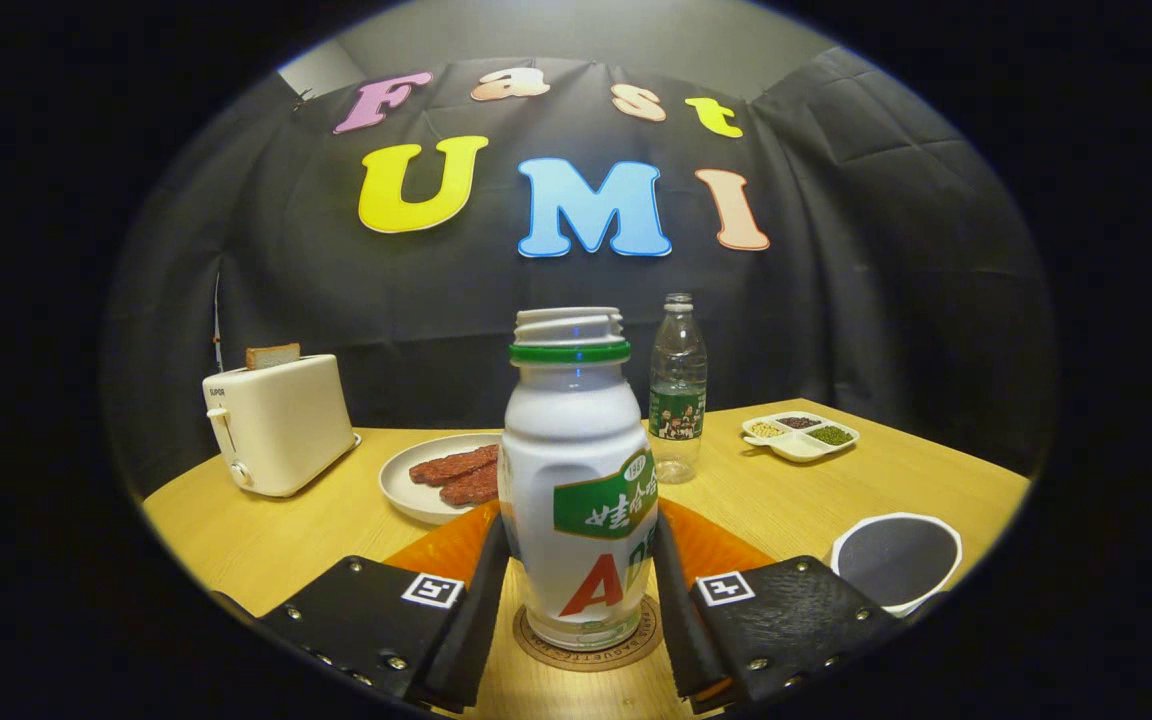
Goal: Take the bottle from table, then pour the juice into the cup, finally place the bottle on the coaster
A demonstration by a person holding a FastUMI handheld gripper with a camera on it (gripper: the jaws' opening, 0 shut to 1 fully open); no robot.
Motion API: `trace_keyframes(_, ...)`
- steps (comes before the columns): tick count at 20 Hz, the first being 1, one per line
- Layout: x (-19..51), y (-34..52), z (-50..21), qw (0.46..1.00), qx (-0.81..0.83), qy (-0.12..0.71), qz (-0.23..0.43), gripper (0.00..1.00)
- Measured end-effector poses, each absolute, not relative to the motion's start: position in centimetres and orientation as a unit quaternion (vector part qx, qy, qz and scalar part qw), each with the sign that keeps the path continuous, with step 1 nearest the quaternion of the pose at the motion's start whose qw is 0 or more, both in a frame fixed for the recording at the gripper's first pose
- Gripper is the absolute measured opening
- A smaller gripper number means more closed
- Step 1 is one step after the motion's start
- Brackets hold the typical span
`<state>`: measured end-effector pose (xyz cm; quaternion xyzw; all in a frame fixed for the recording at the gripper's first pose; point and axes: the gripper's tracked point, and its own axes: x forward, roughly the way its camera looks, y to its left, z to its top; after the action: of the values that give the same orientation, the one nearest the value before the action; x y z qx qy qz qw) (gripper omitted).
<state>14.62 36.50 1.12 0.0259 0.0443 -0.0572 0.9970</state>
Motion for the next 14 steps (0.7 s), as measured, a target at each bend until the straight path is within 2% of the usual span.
trace_keyframes(9,14.4,36.6,1.3,0.999,0.019,0.021,-0.046,0.7)
trace_keyframes(14,14.2,36.6,0.5,0.998,0.005,0.034,-0.044,0.82)
